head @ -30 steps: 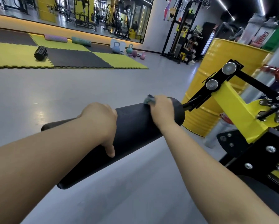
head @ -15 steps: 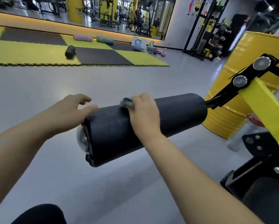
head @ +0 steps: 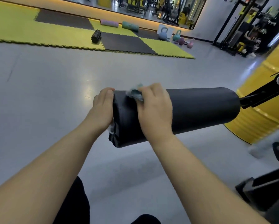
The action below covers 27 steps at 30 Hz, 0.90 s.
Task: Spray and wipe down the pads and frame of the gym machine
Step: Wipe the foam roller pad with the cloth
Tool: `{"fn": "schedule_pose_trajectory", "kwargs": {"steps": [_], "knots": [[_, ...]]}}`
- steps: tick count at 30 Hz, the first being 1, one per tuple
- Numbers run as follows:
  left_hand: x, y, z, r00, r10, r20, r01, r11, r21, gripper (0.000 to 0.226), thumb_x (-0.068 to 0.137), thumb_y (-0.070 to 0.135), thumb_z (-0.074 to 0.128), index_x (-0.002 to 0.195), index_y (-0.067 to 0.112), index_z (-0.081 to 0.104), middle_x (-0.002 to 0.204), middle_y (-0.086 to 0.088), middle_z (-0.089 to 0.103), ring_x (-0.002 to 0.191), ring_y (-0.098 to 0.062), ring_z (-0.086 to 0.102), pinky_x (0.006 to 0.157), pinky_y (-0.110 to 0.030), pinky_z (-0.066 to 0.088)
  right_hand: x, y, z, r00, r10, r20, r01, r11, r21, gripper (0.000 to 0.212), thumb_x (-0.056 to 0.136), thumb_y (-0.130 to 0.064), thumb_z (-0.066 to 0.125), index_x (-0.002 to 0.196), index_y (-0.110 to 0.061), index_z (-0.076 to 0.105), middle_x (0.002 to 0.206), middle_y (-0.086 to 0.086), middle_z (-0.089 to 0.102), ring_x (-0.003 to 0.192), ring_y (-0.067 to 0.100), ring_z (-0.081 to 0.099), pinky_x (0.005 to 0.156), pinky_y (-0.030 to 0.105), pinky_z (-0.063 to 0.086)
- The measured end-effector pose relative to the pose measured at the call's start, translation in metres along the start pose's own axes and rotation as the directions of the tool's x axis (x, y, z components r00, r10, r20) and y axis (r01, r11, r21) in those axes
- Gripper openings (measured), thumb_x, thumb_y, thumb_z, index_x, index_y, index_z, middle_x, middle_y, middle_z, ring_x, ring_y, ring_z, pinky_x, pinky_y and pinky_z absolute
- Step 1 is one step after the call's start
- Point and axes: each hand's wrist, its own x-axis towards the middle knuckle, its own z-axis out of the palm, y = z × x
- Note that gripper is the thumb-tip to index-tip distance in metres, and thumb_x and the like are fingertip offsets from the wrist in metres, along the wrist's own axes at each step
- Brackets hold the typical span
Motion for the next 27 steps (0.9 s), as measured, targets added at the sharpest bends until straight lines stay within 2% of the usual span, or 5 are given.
{"fn": "schedule_pose_trajectory", "kwargs": {"steps": [5,11,20,25,27], "knots": [[0.003,-0.004,0.000,1.000,-0.005,0.004,0.005,1.000,0.021,0.039,0.097,0.048,0.016,0.123,0.038,0.042,0.131,0.001,0.045,0.107,-0.022,0.052,0.100,-0.044,0.041,-0.021,0.039,-0.011,0.930,-0.368,-0.028,0.369,0.925,0.094,0.028,0.074,0.001,0.064,0.098,-0.013,0.063,0.085,0.015,0.063,0.066,0.031,0.053,0.058,0.037,0.046],[0.001,0.001,0.002,0.996,-0.087,0.016,0.087,0.996,0.004,0.043,0.094,0.051,0.011,0.123,0.037,0.039,0.133,-0.001,0.044,0.115,-0.031,0.050,0.104,-0.049,0.037,-0.019,0.082,-0.022,0.946,0.294,-0.135,-0.293,0.956,0.029,0.020,0.087,-0.014,0.054,0.101,-0.004,0.064,0.094,0.018,0.057,0.079,0.034,0.052,0.070,0.039,0.044],[0.003,0.002,0.004,0.990,-0.141,0.000,0.141,0.990,0.024,0.055,0.081,0.064,0.011,0.120,0.038,0.041,0.127,-0.008,0.050,0.114,-0.039,0.052,0.099,-0.058,0.040,-0.015,0.052,-0.008,0.889,-0.456,-0.043,0.457,0.888,0.047,0.027,0.078,-0.003,0.059,0.101,-0.018,0.057,0.098,0.006,0.055,0.068,0.030,0.052,0.059,0.037,0.045],[0.005,0.000,0.005,0.990,-0.138,0.003,0.139,0.990,-0.031,0.048,0.093,0.051,0.009,0.125,0.033,0.039,0.129,-0.007,0.050,0.115,-0.036,0.052,0.102,-0.050,0.039,-0.009,0.099,-0.030,0.963,0.267,-0.042,-0.267,0.964,0.018,0.021,0.089,-0.013,0.053,0.107,-0.009,0.062,0.101,0.019,0.057,0.088,0.038,0.053,0.076,0.028,0.035],[0.005,0.000,0.006,0.993,-0.122,-0.006,0.121,0.991,-0.049,0.039,0.097,0.045,0.010,0.117,0.031,0.041,0.116,-0.005,0.055,0.098,-0.029,0.056,0.091,-0.041,0.043,-0.006,0.062,-0.021,0.946,0.323,-0.017,-0.323,0.946,-0.016,0.019,0.087,-0.014,0.056,0.103,-0.008,0.065,0.101,0.020,0.057,0.084,0.041,0.054,0.074,0.038,0.040]]}}
